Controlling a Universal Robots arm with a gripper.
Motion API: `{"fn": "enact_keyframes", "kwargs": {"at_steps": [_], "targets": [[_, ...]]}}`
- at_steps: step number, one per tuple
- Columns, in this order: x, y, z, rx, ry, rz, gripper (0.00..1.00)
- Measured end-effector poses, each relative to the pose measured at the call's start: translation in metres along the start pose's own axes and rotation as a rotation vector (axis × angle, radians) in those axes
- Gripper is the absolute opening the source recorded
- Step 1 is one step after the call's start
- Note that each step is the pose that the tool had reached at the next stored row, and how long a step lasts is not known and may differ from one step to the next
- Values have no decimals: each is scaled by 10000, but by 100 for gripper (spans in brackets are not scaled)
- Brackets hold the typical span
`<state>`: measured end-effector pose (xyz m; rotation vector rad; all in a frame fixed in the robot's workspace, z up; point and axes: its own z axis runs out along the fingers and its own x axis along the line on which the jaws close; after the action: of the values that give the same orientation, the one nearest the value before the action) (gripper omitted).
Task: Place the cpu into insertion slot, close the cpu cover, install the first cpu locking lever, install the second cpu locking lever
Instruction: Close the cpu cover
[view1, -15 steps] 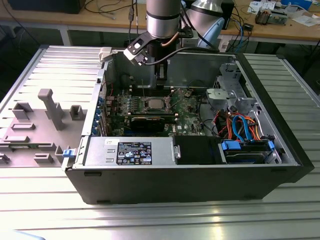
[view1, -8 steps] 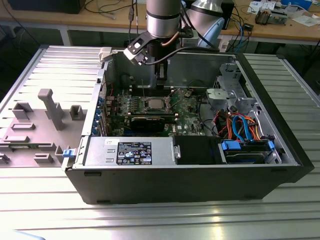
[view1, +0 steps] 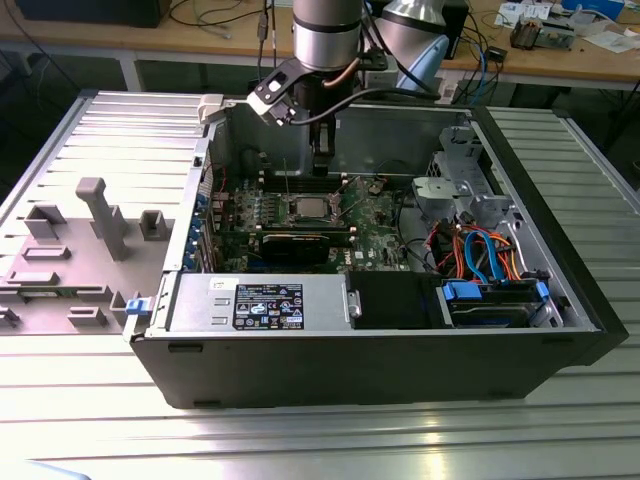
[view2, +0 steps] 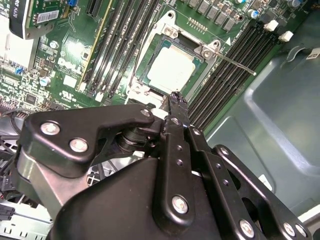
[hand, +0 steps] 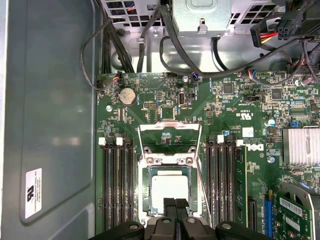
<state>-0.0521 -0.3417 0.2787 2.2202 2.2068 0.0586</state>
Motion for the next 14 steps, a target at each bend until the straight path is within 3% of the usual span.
{"fn": "enact_keyframes", "kwargs": {"at_steps": [14], "targets": [[0, 6, -17, 2, -2, -3, 11]]}}
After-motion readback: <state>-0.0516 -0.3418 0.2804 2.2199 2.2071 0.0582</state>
